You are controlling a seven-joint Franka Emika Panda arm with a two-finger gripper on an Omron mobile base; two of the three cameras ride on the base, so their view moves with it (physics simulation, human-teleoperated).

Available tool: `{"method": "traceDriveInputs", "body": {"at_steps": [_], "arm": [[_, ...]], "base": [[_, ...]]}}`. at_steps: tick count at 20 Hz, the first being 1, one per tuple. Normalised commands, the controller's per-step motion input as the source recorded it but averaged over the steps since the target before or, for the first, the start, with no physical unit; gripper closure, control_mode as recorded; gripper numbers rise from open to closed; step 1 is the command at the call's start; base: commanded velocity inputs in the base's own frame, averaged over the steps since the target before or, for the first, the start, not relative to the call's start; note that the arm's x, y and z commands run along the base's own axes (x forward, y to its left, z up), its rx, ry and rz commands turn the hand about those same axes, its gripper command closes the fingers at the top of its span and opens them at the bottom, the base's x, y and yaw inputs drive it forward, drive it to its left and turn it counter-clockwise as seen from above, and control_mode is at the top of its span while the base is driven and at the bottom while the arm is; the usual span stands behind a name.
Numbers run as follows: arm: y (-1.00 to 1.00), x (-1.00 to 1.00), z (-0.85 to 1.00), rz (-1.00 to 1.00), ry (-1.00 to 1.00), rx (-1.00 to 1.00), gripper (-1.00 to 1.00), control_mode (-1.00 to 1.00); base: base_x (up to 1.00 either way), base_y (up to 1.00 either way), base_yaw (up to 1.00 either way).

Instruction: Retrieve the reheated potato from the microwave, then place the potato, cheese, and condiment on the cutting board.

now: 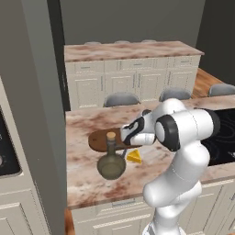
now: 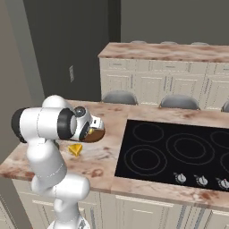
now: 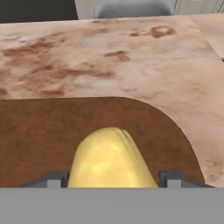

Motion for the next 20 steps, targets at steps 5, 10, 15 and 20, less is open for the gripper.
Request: {"method": "traceDriveInputs", "body": {"at_steps": [5, 10, 15, 20], "arm": [[0.0, 0.23, -0.21, 0.0, -0.01, 0.0, 1.0, -1.0], [0.01, 0.05, -0.3, 0.0, 0.0, 0.0, -1.0, -1.0], [0.03, -0.07, -0.33, 0.0, 0.0, 0.0, -1.0, -1.0], [0.0, -0.02, -0.05, -0.01, -0.03, 0.0, -1.0, -1.0]], "base": [[0.0, 0.0, 0.0], [0.0, 0.0, 0.0], [0.0, 0.0, 0.0], [0.0, 0.0, 0.0]]}}
